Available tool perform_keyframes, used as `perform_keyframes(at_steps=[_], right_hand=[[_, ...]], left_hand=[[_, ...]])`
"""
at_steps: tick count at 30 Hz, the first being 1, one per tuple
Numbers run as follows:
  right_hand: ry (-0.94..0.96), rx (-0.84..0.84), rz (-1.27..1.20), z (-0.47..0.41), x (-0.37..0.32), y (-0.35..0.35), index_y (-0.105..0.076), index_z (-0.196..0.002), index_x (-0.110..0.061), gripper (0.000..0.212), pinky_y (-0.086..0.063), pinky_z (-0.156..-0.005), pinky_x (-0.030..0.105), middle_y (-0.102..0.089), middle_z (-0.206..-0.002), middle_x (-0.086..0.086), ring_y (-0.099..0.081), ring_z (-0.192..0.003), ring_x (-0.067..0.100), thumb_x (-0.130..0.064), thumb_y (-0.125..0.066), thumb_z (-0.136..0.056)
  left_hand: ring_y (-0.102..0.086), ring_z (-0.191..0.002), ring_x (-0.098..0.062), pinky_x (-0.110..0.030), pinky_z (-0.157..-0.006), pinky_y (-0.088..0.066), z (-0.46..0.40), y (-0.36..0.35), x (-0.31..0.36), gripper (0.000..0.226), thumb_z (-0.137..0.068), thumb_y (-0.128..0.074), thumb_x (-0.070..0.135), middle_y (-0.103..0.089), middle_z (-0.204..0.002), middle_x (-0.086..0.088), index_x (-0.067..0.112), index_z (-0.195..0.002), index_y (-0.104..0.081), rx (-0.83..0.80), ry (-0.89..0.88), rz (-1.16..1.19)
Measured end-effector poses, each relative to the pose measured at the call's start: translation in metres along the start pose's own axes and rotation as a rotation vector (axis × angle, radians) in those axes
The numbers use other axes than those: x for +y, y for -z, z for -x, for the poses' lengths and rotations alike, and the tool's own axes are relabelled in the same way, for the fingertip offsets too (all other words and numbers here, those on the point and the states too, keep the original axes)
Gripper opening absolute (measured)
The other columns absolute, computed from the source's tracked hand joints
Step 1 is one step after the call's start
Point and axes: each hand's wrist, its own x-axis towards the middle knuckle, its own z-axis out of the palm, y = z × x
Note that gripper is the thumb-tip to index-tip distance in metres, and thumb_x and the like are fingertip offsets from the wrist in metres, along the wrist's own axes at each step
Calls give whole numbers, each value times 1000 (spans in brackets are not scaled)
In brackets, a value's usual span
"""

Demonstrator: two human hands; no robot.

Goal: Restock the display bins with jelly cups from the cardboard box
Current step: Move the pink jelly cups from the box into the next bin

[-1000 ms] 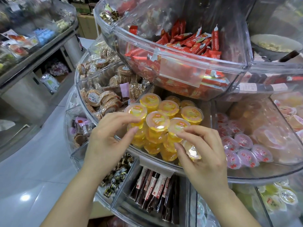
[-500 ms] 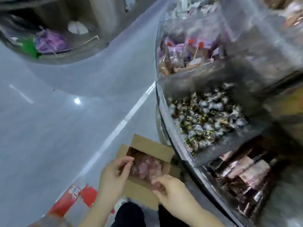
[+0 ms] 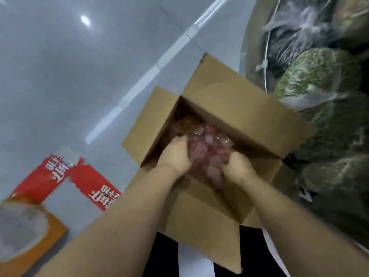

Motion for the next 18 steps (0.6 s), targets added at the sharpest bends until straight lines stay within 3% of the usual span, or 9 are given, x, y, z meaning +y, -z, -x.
perform_keyframes(at_steps=[3,5,9,12,15,18], right_hand=[[-89,-20,-95,-37,20,-10,-60,-118,-4,32,-45,-96,37,-61,-122,18,-56,-113,34,-3,-55,-87],[-104,27,-166,-49,25,-14,-58,-119,-2,33,-45,-97,38,-63,-113,19,-56,-113,36,3,-54,-86],[155,119,-122,-55,10,-12,-59,-119,-11,34,-40,-94,26,-63,-118,11,-57,-111,27,0,-47,-89],[382,73,-73,-68,-19,-9,-54,-127,-14,42,-31,-96,17,-55,-131,7,-50,-119,20,1,-48,-88],[516,7,203,-95,-47,-15,-46,-131,-6,45,-28,-103,23,-46,-136,14,-43,-126,25,-2,-54,-87],[468,-56,582,-124,-67,-32,-38,-137,-10,41,-31,-104,35,-44,-139,17,-44,-126,31,-11,-40,-96]], left_hand=[[-26,-137,-33,-34,-113,-23,-45,-33,3,76,-84,-64,22,-24,-150,-18,13,-146,-21,-140,-49,-158],[-26,-136,-33,-40,-111,-29,-60,-47,0,70,-87,-58,17,-22,-151,-12,18,-146,-19,-170,-54,-289],[-53,-112,-37,-39,-85,-45,-60,-36,1,59,-81,-65,25,-48,-129,-13,18,-131,-36,-32,-4,-211],[-60,-95,-35,-30,-69,-41,-34,-8,6,51,-68,-72,28,-63,-103,-15,9,-108,-47,119,50,61],[-59,-83,-30,-30,-61,-37,4,11,-1,38,-68,-71,26,-63,-88,-6,12,-93,-46,167,30,118],[-55,-73,-22,-27,-54,-30,33,14,-7,33,-72,-70,25,-57,-77,4,17,-88,-42,239,-28,175]])
